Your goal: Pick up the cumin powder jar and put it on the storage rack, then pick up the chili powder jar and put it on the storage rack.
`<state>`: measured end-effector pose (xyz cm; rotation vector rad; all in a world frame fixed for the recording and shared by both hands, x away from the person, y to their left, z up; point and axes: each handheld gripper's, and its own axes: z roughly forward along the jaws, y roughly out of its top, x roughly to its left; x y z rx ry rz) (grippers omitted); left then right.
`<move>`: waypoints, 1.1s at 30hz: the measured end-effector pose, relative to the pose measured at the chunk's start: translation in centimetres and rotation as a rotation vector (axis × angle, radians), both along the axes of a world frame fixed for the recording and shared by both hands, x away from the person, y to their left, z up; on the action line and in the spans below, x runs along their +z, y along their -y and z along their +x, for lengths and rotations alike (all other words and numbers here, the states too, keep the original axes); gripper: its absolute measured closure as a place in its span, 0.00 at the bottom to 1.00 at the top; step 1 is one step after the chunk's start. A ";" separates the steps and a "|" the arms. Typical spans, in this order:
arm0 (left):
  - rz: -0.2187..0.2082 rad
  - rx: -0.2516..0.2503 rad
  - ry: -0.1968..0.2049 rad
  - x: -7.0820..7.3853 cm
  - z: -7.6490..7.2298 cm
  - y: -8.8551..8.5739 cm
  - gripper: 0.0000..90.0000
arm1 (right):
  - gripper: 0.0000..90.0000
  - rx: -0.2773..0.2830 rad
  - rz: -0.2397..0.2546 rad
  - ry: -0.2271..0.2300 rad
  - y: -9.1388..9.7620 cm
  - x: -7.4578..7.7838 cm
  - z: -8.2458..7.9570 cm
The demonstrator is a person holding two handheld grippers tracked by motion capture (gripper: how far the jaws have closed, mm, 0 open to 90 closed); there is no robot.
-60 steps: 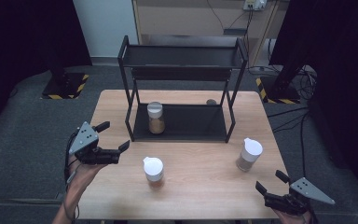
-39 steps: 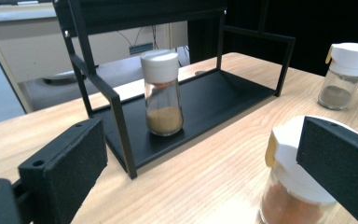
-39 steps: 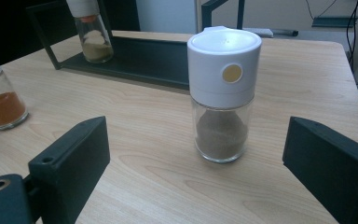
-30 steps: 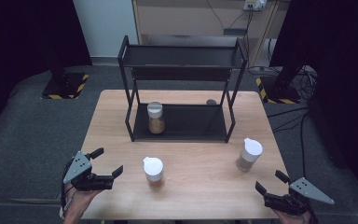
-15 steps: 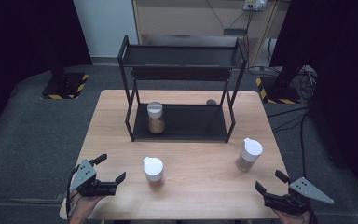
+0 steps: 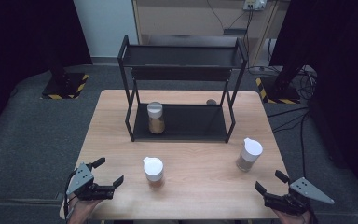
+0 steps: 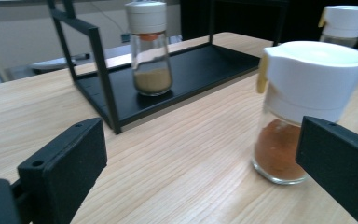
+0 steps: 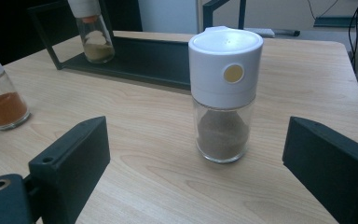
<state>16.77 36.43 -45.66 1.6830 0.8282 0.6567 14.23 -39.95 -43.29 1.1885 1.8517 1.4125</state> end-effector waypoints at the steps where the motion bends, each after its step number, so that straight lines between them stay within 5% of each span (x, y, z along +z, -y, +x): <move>1: 0.002 0.012 0.003 0.0 -0.1 0.0 0.01 | 0.08 0.000 0.000 0.000 0.0 0.0 0.0; 27: 0.004 0.002 -0.018 0.1 0.1 0.0 0.01 | 0.08 0.043 -0.033 0.002 -0.7 0.6 0.2; 33: 0.007 -0.003 -0.025 0.1 0.2 0.1 0.01 | 0.08 0.072 0.003 0.005 -0.5 1.0 0.4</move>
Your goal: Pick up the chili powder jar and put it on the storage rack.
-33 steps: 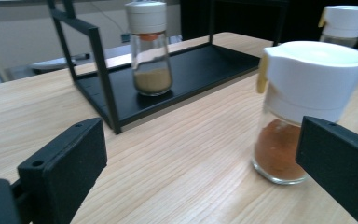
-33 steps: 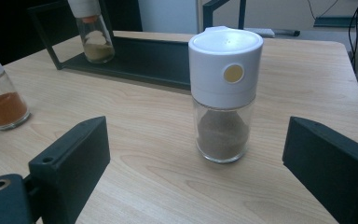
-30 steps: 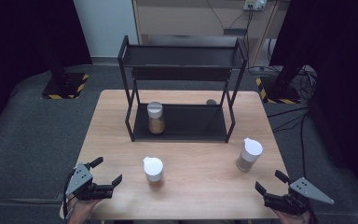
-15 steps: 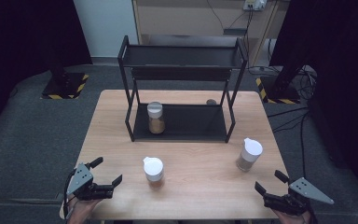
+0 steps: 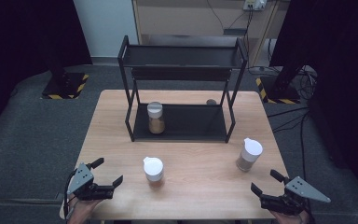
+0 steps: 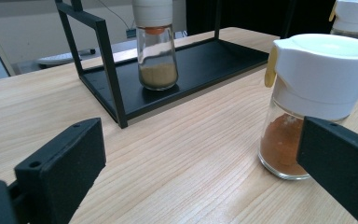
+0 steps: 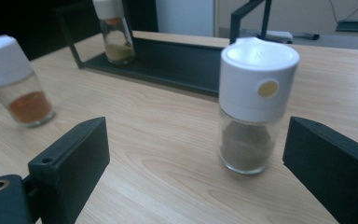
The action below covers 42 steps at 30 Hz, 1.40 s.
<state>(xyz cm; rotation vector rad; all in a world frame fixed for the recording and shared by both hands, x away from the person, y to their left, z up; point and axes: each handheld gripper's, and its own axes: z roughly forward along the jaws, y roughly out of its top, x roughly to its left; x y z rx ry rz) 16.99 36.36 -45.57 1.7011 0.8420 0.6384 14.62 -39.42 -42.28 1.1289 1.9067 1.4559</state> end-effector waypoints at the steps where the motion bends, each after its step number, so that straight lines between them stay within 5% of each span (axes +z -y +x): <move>1: -0.001 0.000 -0.001 0.0 0.0 0.0 0.01 | 0.08 0.005 0.006 0.000 0.0 0.1 0.1; 22: -0.010 -0.012 -0.016 -0.1 0.3 -0.1 0.01 | 0.08 0.234 0.006 0.051 -4.3 5.0 4.4; 42: -0.013 -0.021 -0.022 -0.1 0.4 -0.3 0.01 | 0.08 0.433 0.007 0.047 -10.7 7.2 9.2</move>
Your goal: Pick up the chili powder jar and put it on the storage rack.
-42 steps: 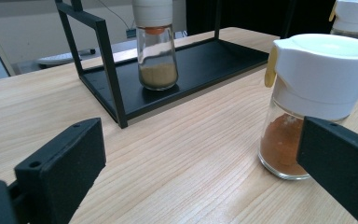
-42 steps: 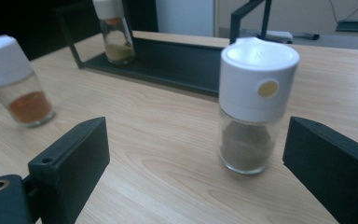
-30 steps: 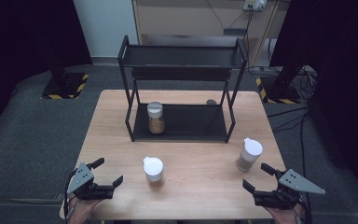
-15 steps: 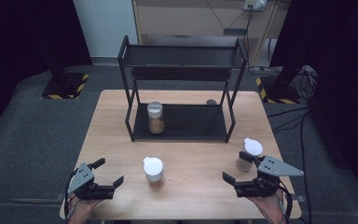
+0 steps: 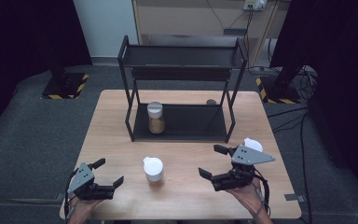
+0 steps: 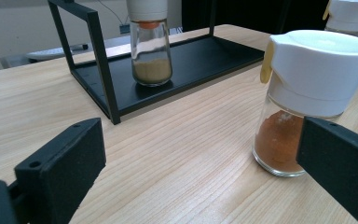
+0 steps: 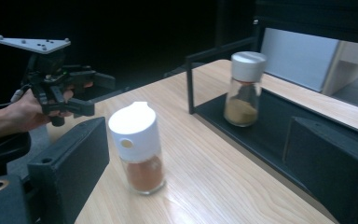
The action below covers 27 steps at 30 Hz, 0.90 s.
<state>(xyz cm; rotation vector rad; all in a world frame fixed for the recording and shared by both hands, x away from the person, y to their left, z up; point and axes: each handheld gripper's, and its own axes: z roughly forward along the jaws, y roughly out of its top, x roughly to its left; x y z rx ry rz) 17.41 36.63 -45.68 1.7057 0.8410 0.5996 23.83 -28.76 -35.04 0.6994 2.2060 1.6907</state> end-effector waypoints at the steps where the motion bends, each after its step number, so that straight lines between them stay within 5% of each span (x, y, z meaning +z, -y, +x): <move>1: 0.001 -0.001 0.000 0.0 0.0 0.0 0.01 | 0.08 0.008 -0.002 -0.001 -0.4 0.0 0.2; 27: 0.000 -0.009 -0.005 0.0 0.1 -0.1 0.01 | 0.08 0.149 -0.040 -0.058 -9.0 -1.2 4.2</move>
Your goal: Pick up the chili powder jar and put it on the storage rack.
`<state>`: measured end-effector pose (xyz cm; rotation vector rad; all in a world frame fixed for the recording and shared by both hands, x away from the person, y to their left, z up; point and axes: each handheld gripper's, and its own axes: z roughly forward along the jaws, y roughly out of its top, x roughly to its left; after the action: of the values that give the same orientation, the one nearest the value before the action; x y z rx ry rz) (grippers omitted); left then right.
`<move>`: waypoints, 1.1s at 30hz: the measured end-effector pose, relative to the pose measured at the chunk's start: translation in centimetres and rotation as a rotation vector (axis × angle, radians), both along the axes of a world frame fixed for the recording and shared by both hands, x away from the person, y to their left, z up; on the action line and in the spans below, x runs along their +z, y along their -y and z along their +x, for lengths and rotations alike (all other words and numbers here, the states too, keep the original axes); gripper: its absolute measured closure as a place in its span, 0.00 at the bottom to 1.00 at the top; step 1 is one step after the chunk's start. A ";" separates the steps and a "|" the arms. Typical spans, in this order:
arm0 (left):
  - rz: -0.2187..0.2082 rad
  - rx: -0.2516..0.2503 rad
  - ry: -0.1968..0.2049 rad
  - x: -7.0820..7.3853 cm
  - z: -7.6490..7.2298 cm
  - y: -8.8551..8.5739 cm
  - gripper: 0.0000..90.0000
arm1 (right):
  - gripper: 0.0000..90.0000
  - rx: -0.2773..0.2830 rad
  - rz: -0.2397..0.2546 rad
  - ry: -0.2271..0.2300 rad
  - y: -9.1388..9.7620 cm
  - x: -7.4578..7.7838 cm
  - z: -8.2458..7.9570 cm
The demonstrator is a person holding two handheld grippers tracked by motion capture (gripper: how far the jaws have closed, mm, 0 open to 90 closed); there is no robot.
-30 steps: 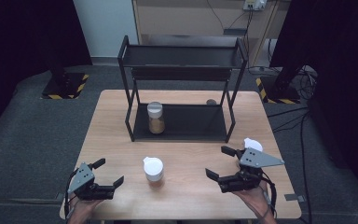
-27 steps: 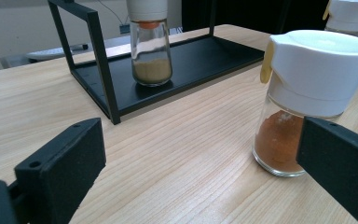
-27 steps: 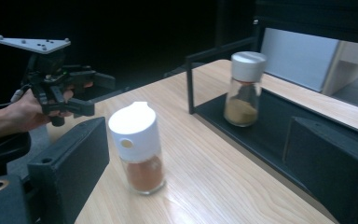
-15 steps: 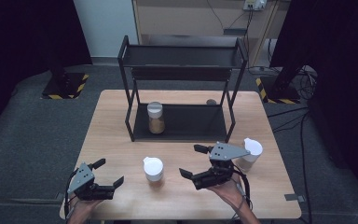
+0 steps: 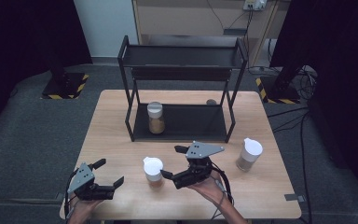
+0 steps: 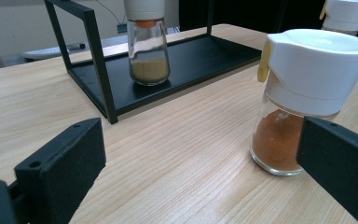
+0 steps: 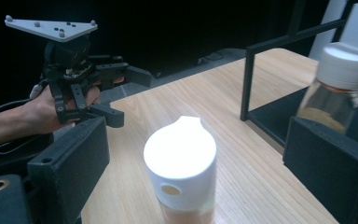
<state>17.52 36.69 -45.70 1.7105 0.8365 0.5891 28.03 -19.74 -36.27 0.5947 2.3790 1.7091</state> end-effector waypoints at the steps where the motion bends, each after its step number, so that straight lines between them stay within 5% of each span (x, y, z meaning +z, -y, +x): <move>1: 0.000 -0.001 0.000 0.0 0.0 0.0 0.01 | 0.08 0.004 -0.003 0.000 -0.3 -0.1 0.1; 33: -0.007 -0.004 -0.002 -0.1 0.1 -0.1 0.01 | 0.17 0.012 -0.109 -0.027 -6.2 -4.4 1.4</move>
<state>17.58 36.83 -45.78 1.7067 0.8359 0.5813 29.45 -13.52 -40.72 0.5911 2.4795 1.5734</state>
